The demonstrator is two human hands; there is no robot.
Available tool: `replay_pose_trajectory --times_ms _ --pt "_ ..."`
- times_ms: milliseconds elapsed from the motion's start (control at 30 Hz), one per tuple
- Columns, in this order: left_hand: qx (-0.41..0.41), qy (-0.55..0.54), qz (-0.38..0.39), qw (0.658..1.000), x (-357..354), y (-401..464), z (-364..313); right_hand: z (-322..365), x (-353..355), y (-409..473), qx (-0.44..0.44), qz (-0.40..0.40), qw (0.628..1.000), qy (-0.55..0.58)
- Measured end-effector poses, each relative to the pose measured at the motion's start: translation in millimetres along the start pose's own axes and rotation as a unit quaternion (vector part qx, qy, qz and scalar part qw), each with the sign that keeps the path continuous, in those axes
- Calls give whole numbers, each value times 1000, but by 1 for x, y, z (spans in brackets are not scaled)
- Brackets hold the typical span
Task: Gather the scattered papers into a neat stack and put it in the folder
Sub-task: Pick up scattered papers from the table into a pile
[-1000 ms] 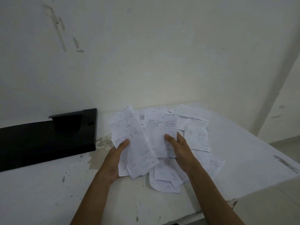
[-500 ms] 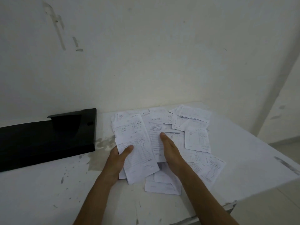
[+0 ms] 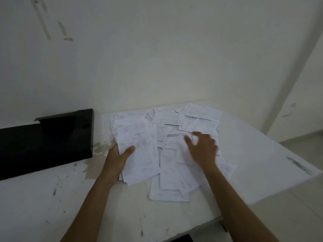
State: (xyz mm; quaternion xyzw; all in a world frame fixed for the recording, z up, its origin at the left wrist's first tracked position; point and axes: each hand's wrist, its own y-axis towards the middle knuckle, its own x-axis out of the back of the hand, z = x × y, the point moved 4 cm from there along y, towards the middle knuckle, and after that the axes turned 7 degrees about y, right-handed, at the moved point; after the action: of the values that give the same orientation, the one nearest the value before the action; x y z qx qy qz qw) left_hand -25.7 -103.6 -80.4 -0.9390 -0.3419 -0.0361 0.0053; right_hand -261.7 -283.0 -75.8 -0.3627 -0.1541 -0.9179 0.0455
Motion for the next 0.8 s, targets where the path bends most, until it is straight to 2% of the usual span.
replay_pose_trajectory --times_ms 67,167,333,433,500,600,667,800 --pt "-33 39 -20 998 0 0 4 -34 15 7 -66 15 993 -96" --pt "-61 81 -27 994 -2 0 4 -54 13 3 -35 103 983 -151" --pt "-69 95 -44 992 1 -6 5 -55 21 -2 46 124 990 -50" --pt "-71 108 -47 990 -2 -8 4 -57 25 -5 60 165 984 -28" --pt "-70 116 -49 990 -3 -9 3 -53 31 -8 52 145 988 -9" --pt "-70 120 -52 989 -2 -9 3 -49 38 -11 30 93 993 -70" --pt "-70 123 -51 989 -2 -9 3 -44 38 -9 18 110 985 -133" --pt "-68 117 -45 990 -2 -9 5 -40 38 0 -21 162 979 -124"
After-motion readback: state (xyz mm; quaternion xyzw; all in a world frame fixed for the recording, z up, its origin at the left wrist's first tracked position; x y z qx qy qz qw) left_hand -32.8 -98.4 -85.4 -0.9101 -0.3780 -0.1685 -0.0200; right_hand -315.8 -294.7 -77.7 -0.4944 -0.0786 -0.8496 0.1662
